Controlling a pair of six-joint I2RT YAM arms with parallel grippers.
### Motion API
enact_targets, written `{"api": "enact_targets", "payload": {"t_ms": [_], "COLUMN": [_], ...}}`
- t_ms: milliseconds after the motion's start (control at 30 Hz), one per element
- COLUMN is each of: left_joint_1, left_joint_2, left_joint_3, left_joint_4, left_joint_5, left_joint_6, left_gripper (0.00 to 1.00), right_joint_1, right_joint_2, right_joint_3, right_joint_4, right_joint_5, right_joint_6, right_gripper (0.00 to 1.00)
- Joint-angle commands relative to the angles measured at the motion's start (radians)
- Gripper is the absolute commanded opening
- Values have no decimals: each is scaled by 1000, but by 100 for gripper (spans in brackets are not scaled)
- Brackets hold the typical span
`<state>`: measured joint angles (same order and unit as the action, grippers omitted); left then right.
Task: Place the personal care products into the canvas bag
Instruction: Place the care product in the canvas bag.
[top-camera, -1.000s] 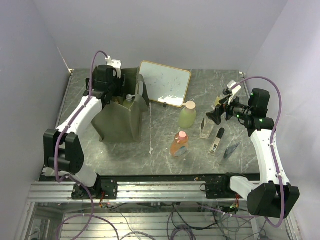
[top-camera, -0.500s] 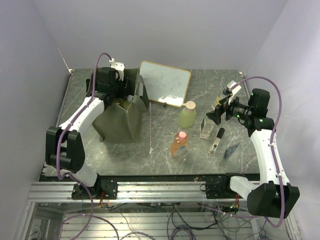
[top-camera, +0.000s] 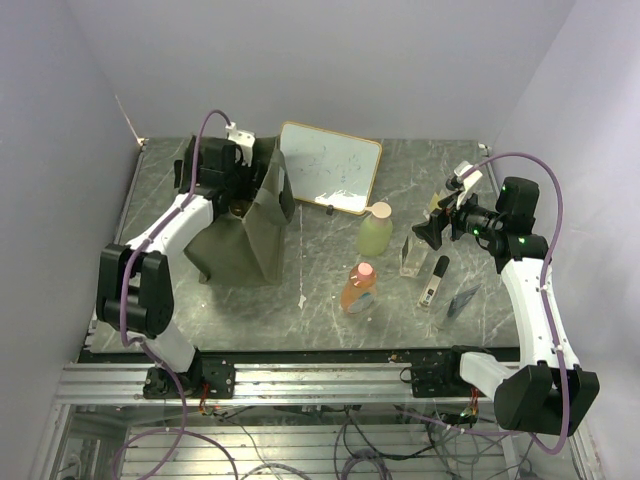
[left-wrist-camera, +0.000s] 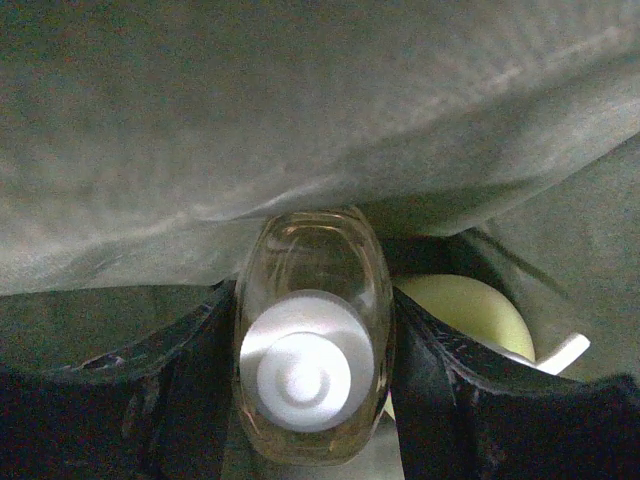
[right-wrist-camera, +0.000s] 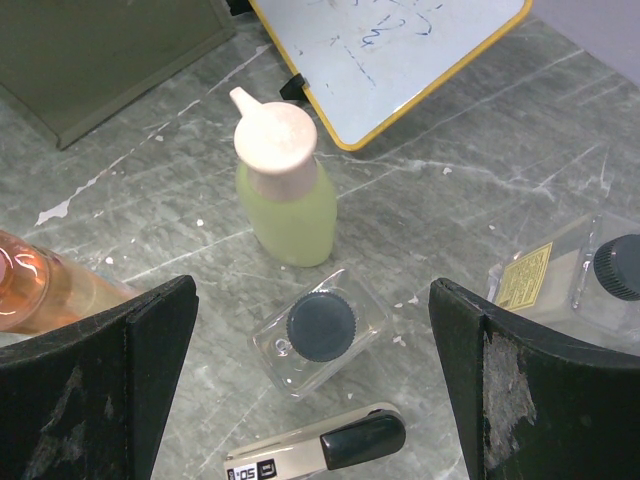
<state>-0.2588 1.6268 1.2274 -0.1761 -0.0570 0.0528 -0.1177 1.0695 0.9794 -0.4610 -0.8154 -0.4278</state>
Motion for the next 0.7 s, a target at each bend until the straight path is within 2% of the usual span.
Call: {"api": "enact_targets", "payload": {"t_ms": [0,200,400,667], "left_joint_1": [-19,-19,-19,-19], "left_joint_2": [32,57,44,48], "left_joint_3": [10,21,-5,-13], "left_joint_4": [81,58,69,53], "left_joint_5": [72,77,72,68], "left_joint_6": [-5,-16,-36,-51], "left_gripper": [14,19,28,34], "right_joint_1": [2,1,2,2], "right_joint_2": [-4,-2,-4,-4], "right_joint_3": [-13,-13,-13,-15], "right_joint_4": [13,12,13,12], "right_joint_5": [7,6,5,5], "right_joint_6": [-13,-12,-14,-12], "right_gripper": [100,100,100,100]}}
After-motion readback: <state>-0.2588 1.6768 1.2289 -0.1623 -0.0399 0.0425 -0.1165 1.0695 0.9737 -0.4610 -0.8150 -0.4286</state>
